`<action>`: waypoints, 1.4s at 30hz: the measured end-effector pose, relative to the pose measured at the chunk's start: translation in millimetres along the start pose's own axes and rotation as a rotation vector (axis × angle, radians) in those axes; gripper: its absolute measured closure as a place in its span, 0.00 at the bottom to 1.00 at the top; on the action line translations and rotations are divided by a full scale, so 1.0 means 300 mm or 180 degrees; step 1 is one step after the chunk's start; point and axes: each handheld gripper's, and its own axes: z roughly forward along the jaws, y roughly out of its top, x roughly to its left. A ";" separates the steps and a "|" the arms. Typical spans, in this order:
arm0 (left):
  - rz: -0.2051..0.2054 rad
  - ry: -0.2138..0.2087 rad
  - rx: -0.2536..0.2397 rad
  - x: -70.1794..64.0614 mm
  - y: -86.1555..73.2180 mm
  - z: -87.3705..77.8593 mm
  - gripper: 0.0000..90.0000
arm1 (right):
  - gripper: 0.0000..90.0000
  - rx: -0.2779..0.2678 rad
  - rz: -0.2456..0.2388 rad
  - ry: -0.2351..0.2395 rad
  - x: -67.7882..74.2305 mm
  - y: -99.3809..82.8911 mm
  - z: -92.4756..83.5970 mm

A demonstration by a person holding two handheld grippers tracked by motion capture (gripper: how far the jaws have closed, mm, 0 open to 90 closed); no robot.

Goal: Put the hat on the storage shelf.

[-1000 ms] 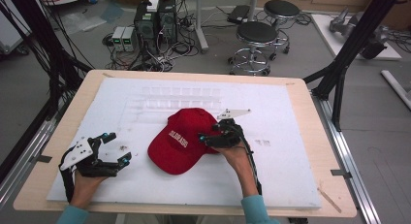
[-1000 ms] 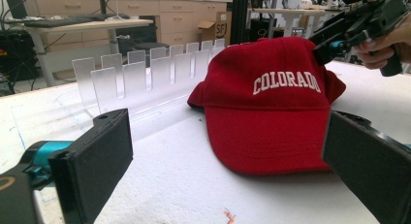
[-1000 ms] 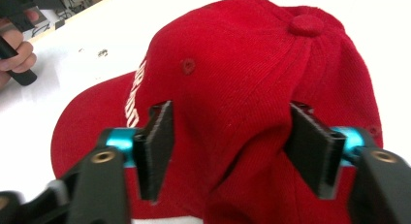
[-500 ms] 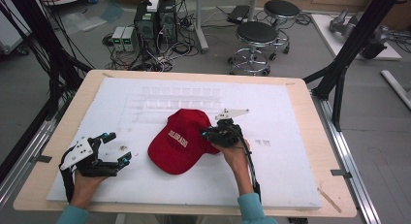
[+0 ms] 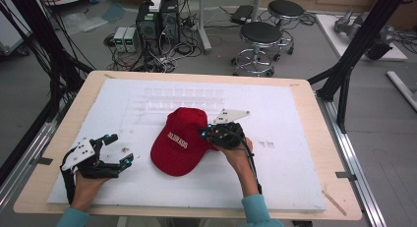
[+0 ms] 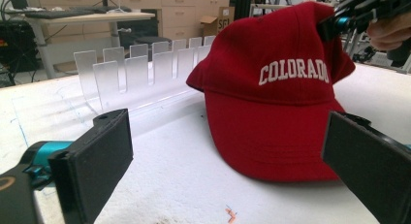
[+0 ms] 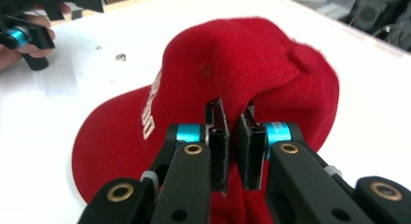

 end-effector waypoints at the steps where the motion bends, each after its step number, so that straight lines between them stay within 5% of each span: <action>1: -0.0010 0.0004 0.0025 0.000 0.002 0.001 0.05 | 0.95 -0.0031 -0.0080 0.0017 0.004 0.010 -0.004; 14: -0.0038 -0.0046 0.0248 0.014 0.090 0.016 0.05 | 0.95 -0.0156 -0.0362 0.0175 0.023 0.058 -0.039; 38: -0.0139 -0.0566 0.0607 -0.011 0.194 0.137 0.05 | 0.95 -0.0648 -0.0851 0.0417 0.063 0.174 -0.184; 42: -0.0268 -0.0712 0.0648 -0.020 0.198 0.172 0.05 | 0.95 -0.0724 -0.0896 0.0449 0.070 0.189 -0.199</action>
